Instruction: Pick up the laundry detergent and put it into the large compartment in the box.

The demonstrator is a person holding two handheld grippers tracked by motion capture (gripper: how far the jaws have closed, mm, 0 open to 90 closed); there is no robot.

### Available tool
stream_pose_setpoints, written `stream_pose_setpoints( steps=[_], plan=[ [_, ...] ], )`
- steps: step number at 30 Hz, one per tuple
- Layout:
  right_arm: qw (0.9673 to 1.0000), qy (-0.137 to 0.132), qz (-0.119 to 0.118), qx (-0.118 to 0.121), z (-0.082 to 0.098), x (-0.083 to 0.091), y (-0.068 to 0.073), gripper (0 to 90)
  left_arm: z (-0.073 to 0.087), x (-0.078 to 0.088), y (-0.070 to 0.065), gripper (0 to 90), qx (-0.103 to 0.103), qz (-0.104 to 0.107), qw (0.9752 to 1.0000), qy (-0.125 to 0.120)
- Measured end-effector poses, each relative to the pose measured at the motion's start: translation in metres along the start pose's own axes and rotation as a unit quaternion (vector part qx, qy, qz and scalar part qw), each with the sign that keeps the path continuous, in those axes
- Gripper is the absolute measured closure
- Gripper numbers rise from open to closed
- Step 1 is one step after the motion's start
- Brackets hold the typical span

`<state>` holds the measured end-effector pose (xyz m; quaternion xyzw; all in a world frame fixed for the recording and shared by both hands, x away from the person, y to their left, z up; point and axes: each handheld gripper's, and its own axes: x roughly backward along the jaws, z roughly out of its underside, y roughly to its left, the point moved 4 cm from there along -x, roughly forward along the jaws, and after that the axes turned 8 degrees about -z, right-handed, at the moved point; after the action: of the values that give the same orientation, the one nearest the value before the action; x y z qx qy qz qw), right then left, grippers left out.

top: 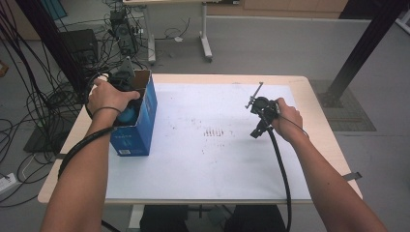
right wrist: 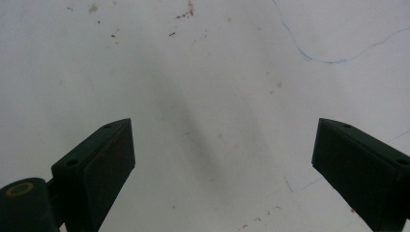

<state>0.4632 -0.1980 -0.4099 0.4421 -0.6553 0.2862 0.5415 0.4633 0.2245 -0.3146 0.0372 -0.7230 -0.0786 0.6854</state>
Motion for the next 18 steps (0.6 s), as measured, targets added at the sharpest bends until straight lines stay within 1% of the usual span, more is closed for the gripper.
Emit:
stream_pose_setpoints(
  steps=[18],
  plan=[
    [1.0,0.001,0.002,0.002,0.0001,0.001,0.0004,7.5,0.0009,0.0001,0.0,37.7,0.001,0.0,1.0,-0.002]
  ],
)
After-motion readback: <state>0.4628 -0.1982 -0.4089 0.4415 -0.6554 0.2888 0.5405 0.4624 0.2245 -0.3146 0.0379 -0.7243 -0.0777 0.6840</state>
